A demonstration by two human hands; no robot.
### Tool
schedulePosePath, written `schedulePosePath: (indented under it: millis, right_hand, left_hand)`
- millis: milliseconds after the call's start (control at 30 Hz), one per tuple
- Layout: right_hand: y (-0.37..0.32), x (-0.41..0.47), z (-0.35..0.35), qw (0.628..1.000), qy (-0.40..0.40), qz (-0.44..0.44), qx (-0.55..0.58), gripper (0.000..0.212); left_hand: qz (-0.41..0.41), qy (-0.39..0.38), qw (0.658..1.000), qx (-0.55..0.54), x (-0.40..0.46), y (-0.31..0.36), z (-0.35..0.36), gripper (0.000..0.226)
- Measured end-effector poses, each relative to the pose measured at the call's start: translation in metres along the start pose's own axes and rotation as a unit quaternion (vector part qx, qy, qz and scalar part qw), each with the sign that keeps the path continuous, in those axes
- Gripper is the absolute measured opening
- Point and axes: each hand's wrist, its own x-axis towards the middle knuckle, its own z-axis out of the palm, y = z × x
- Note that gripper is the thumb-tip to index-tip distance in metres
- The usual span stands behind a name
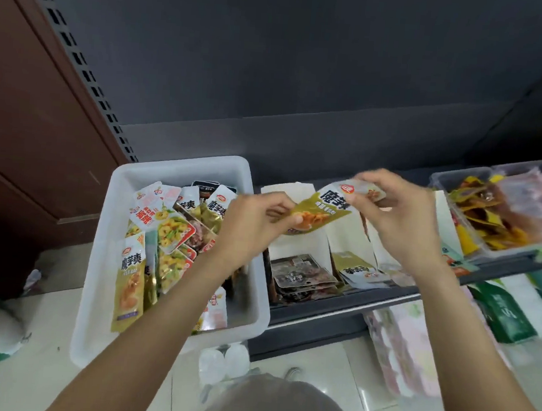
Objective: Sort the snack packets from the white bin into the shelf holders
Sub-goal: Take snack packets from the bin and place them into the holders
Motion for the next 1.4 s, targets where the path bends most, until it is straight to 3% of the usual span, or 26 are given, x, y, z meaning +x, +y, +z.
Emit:
schedulePosePath:
  millis: [100, 267, 467, 600, 667, 733, 800, 867, 933, 1000, 1133, 1200, 1300, 1400]
  right_hand:
    - [0.026, -0.018, -0.036, 0.989, 0.028, -0.054, -0.135, 0.012]
    - [0.067, -0.039, -0.047, 0.975, -0.043, -0.049, -0.215, 0.017]
    - [0.090, -0.048, -0.016, 0.952, -0.191, -0.017, -0.239, 0.020]
    - [0.095, -0.056, -0.013, 0.907, -0.312, 0.028, -0.281, 0.025]
    - [0.097, -0.058, -0.015, 0.883, -0.379, 0.073, -0.268, 0.034]
    - [0.089, -0.052, -0.017, 0.883, -0.402, 0.101, -0.221, 0.041]
    - [0.071, -0.041, -0.015, 0.922, -0.340, 0.069, -0.169, 0.039]
    - [0.042, -0.029, 0.002, 0.959, -0.264, 0.019, -0.105, 0.033]
    - [0.013, -0.019, 0.038, 0.968, -0.249, 0.013, -0.035, 0.026]
    - [-0.009, -0.013, 0.087, 0.962, -0.271, 0.022, -0.017, 0.019]
    - [-0.023, -0.006, 0.177, 0.913, -0.369, 0.030, -0.172, 0.033]
    - [-0.018, -0.005, 0.205, 0.901, -0.390, 0.057, -0.180, 0.027]
    - [-0.018, -0.002, 0.214, 0.919, -0.360, 0.099, -0.129, 0.016]
    - [-0.034, 0.007, 0.190, 0.952, -0.272, 0.074, -0.121, 0.019]
  left_hand:
    - [0.078, -0.047, 0.992, 0.090, 0.026, 0.015, 0.050, 0.011]
    - [0.154, -0.100, 0.952, 0.245, 0.035, 0.001, 0.108, 0.020]
    - [0.126, -0.195, 0.924, 0.302, 0.018, -0.008, 0.116, 0.028]
    - [0.106, -0.282, 0.915, 0.270, 0.008, 0.006, 0.098, 0.031]
    - [0.086, -0.264, 0.935, 0.219, -0.002, 0.012, 0.082, 0.031]
    - [0.058, -0.186, 0.965, 0.178, -0.015, 0.011, 0.058, 0.027]
    - [0.037, -0.051, 0.984, 0.166, -0.030, -0.005, 0.031, 0.021]
    - [0.013, 0.077, 0.978, 0.193, -0.049, -0.034, 0.005, 0.017]
    - [-0.039, 0.132, 0.959, 0.247, -0.067, -0.063, -0.019, 0.017]
    - [-0.090, 0.120, 0.944, 0.293, -0.082, -0.084, -0.035, 0.021]
    - [-0.151, 0.038, 0.934, 0.323, -0.097, -0.091, -0.046, 0.035]
    - [-0.166, 0.028, 0.932, 0.321, -0.095, -0.092, -0.049, 0.035]
    - [-0.159, 0.029, 0.937, 0.311, -0.083, -0.098, -0.057, 0.043]
    - [-0.092, 0.001, 0.959, 0.269, -0.061, -0.104, -0.068, 0.065]
